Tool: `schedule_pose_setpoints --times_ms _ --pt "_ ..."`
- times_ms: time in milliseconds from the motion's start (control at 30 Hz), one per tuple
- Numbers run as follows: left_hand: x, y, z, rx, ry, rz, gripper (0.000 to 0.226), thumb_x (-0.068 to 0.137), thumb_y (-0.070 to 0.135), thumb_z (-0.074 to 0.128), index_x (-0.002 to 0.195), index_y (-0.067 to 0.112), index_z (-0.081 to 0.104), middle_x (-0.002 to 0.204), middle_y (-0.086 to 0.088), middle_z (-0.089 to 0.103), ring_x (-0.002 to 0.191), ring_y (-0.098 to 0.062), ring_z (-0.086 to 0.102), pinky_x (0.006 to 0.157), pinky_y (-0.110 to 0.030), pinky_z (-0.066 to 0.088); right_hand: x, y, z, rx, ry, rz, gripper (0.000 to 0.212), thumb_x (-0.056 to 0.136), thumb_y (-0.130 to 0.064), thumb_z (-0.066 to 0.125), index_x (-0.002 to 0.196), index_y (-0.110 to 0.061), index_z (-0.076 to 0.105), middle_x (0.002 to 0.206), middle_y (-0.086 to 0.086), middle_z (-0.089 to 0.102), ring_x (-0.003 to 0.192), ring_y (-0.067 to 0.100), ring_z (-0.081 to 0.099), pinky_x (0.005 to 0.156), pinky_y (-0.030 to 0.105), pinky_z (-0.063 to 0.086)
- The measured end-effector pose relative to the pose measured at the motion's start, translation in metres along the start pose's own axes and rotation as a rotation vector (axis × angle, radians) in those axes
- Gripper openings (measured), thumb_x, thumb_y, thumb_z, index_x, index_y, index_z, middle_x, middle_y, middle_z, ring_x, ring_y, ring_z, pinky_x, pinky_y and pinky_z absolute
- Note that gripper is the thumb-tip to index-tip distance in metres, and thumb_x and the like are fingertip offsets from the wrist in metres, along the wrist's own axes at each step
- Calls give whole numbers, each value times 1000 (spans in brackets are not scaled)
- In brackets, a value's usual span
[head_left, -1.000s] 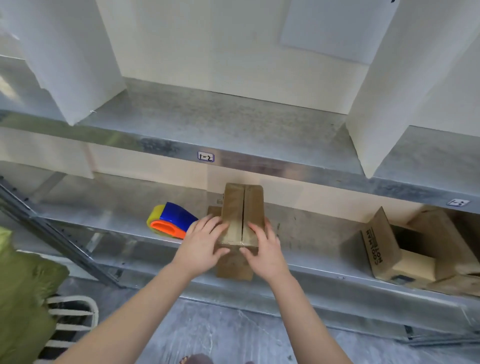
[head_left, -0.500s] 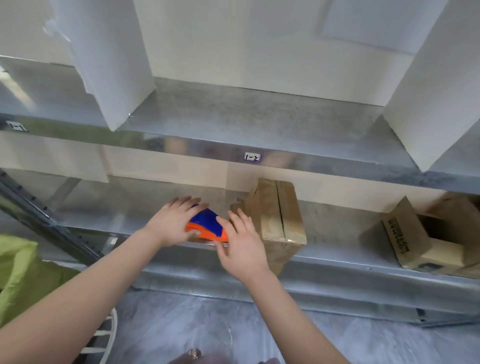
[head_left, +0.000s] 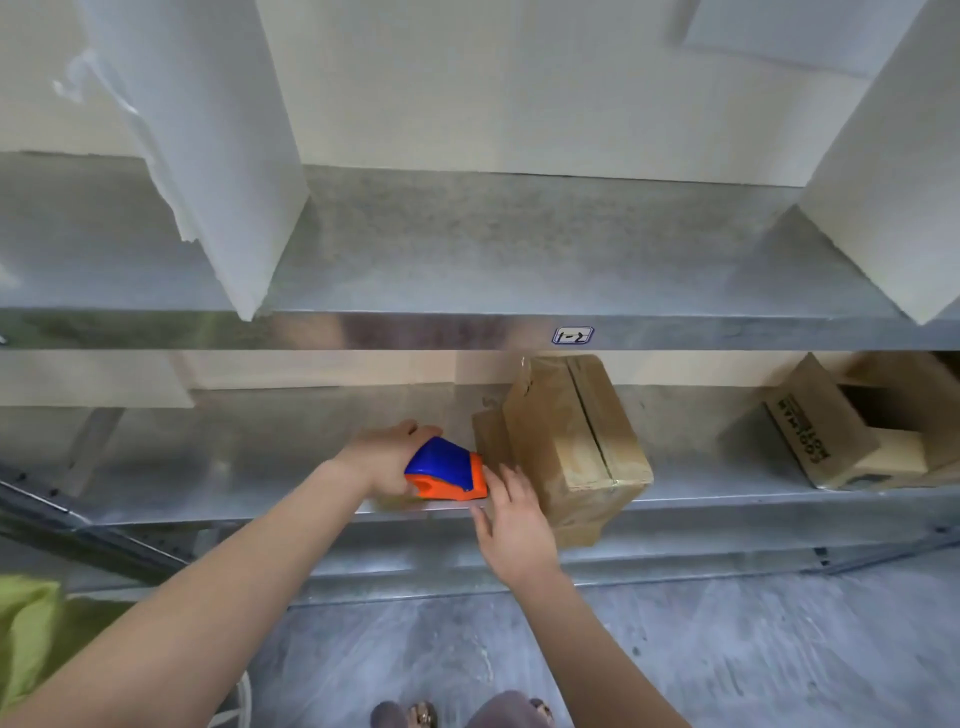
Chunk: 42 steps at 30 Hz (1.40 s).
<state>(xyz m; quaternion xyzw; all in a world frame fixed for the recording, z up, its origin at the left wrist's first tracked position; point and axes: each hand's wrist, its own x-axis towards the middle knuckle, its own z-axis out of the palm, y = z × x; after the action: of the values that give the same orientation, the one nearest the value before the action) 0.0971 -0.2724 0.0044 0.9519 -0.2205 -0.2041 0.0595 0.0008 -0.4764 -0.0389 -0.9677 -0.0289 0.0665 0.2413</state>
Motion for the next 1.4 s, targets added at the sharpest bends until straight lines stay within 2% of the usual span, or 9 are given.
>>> schedule_pose_setpoints --times_ms 300,467,633,767,900,1000,1200,1300,1400 --pt "-23 -11 0 -75 80 46 71 79 43 69 142 33 38 128 1 49 114 -24 53 85 -32 48 7 7 5 -13 -45 22 57 102 -36 40 153 -19 24 159 3 24 148 19 16 115 28 25" --pt "-59 -57 -28 -137 143 -14 73 80 31 73 144 25 39 132 2 47 120 -21 48 90 -24 36 8 -2 1 169 -42 109 68 95 -56 17 151 -19 31 156 6 32 145 23 26 116 31 23" --pt "-89 -55 -48 -144 339 101 61 81 26 73 136 27 47 126 6 53 114 -15 51 89 -20 37 13 -15 -15 235 48 92 55 101 -43 30 141 -9 45 142 11 50 134 26 40 111 32 29" --pt "-101 -34 -67 -132 449 189 67 78 15 69 137 33 43 127 11 52 114 -12 50 94 -31 46 11 -28 -37 239 166 15 39 103 -28 40 134 -8 52 133 10 56 128 27 44 107 30 30" --pt "-115 -7 -92 -107 522 261 73 75 8 69 138 33 42 128 10 51 117 -13 48 97 -33 44 -3 -40 -68 324 291 -36 46 97 -37 33 127 -13 59 125 5 61 122 23 50 104 33 37" --pt "-122 15 -105 -81 545 280 76 77 5 67 140 35 38 128 12 45 118 -14 45 95 -36 45 -15 -39 -94 388 339 -61 36 101 -30 37 123 -14 61 121 2 64 115 18 52 97 29 38" --pt "-118 72 -121 -38 667 385 77 73 4 75 138 31 42 133 12 45 120 -10 42 98 -20 33 -33 -14 -140 638 194 32 30 105 -30 36 122 -19 57 112 -3 64 106 17 56 91 32 44" --pt "-114 104 -123 -73 686 398 75 74 3 75 138 28 45 133 9 48 120 -11 44 100 -24 37 -41 8 -155 873 131 91 27 106 -32 32 114 -30 58 111 -11 63 113 11 58 96 41 52" --pt "-110 134 -121 -127 680 397 73 75 5 76 138 27 45 130 10 49 119 -7 44 100 -18 32 -48 35 -171 938 67 105 28 105 -27 37 115 -21 62 116 -1 64 116 13 59 90 37 56"
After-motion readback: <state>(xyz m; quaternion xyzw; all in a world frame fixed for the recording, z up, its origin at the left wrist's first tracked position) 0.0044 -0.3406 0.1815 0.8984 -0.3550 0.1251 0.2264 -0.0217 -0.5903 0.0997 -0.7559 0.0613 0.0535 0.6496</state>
